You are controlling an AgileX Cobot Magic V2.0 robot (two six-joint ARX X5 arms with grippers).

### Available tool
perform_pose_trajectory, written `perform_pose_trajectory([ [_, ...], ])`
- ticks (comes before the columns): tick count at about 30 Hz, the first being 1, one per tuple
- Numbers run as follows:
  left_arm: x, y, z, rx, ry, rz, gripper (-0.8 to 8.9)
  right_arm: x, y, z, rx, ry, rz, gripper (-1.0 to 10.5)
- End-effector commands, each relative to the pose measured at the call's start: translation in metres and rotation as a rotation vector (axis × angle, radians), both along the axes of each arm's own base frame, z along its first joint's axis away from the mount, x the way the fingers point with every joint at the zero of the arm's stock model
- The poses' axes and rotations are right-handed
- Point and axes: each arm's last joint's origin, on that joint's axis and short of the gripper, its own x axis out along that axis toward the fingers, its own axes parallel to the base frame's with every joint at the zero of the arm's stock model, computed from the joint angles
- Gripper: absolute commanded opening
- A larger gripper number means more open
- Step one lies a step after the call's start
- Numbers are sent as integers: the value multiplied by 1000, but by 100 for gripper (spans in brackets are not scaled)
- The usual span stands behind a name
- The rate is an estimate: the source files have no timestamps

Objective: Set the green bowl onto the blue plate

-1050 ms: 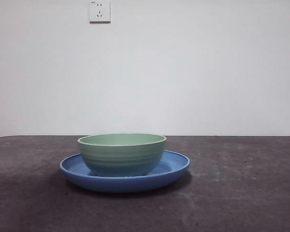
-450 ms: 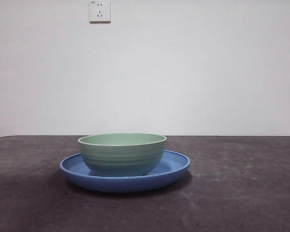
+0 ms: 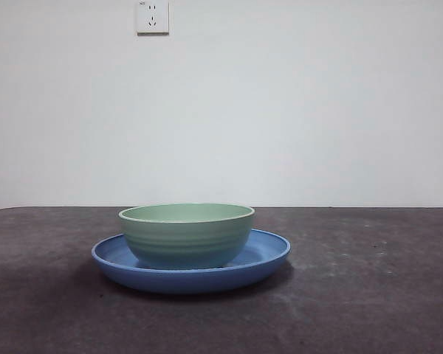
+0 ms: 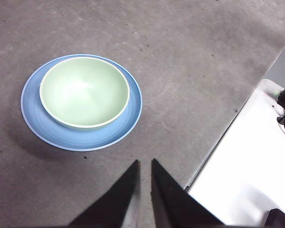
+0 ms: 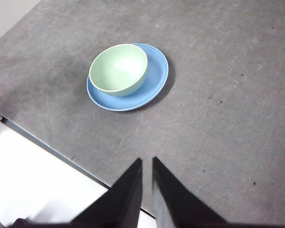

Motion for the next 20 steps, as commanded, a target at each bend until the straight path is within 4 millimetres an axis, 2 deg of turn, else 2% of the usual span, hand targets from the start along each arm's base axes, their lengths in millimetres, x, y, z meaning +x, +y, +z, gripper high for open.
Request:
perform_pose_trajectory([
  [1, 0, -1, 4, -12, -17, -10, 31, 0, 0, 5, 5, -30, 11, 26],
  [13, 1, 4, 0, -14, -20, 34, 31, 0, 0, 5, 6, -31, 11, 26],
  [16, 1, 11, -9, -29, -49, 95, 31, 0, 0, 5, 5, -31, 11, 26],
  [20, 6, 20, -36, -64, -133, 201, 31, 0, 0, 5, 6, -31, 11, 26],
])
